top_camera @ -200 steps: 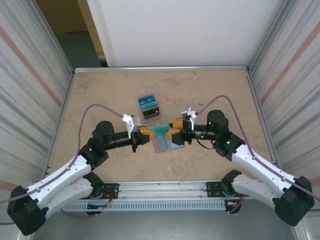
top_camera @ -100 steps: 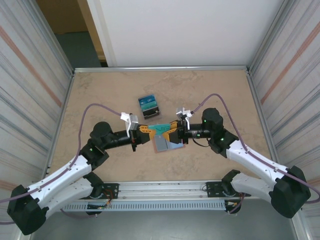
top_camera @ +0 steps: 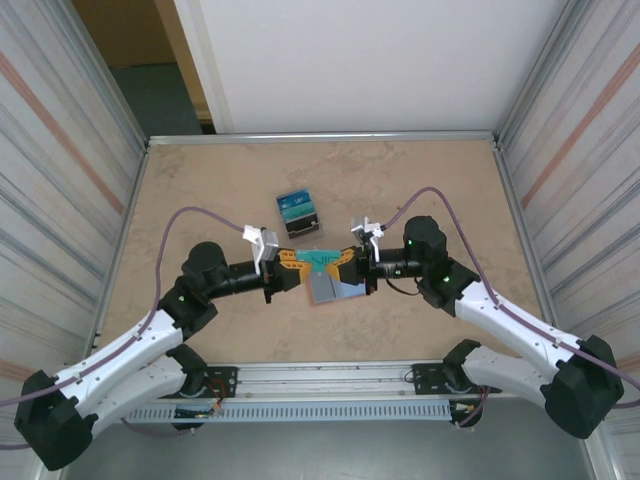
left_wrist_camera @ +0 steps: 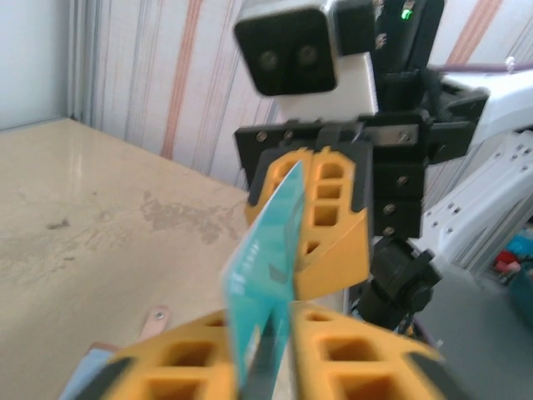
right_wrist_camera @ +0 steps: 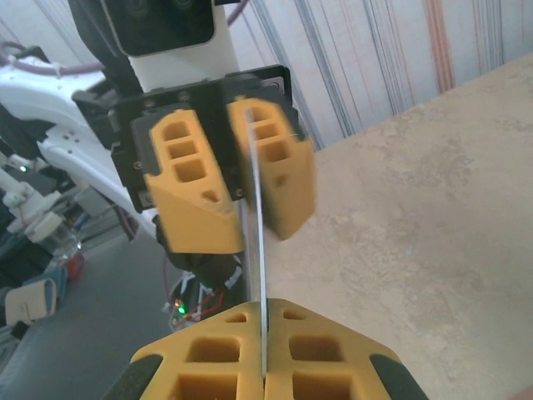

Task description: Take the credit cards out of the card holder

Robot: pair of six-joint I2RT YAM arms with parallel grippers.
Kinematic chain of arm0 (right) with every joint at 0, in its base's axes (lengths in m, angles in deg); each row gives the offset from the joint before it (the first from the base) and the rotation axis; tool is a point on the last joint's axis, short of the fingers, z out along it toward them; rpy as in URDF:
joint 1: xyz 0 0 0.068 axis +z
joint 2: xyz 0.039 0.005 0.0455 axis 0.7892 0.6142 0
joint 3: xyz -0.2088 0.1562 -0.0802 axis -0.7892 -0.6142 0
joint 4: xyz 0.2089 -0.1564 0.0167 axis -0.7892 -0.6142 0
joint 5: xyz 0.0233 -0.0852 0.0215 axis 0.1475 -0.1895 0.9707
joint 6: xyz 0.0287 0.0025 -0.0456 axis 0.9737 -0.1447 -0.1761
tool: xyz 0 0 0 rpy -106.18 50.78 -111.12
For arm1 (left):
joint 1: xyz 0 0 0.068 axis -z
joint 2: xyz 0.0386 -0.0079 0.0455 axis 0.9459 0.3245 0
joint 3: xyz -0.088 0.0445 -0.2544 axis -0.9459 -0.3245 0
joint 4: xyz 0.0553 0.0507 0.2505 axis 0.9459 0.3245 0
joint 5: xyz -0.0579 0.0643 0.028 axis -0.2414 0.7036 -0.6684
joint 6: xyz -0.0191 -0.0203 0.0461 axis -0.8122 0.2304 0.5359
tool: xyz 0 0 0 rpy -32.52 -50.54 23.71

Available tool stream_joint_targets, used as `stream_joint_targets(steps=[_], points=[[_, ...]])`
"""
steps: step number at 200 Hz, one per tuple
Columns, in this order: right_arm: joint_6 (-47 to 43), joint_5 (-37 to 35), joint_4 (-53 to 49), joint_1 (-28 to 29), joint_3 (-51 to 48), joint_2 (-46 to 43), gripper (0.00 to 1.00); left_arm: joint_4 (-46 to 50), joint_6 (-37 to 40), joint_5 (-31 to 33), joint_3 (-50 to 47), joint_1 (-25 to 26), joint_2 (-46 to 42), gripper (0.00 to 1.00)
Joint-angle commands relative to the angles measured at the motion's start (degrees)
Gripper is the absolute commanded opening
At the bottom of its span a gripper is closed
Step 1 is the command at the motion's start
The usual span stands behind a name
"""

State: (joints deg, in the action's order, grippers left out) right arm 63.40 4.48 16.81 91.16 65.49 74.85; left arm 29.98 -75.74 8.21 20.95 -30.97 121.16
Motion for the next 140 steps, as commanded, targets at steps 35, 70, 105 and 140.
stream_joint_targets(steps=[35,70,105,140], points=[[-9.7,-3.2,-18.1,0.7,6.8,-1.6,0.0,26.2,15.3,1.2,15.1,-1.3,-2.3,0.52],[-12.4,-2.5,-23.8,1.7,9.5,-0.7,0.0,40.5,24.4,-2.0,25.2,-1.3,2.8,0.52],[-13.7,-2.0,-25.6,2.9,11.2,2.2,0.0,49.6,30.5,-4.4,33.3,-1.3,9.7,0.49],[-14.0,-1.8,-25.8,3.4,11.9,3.2,0.0,56.0,35.0,-9.1,38.6,-1.3,15.7,0.45]])
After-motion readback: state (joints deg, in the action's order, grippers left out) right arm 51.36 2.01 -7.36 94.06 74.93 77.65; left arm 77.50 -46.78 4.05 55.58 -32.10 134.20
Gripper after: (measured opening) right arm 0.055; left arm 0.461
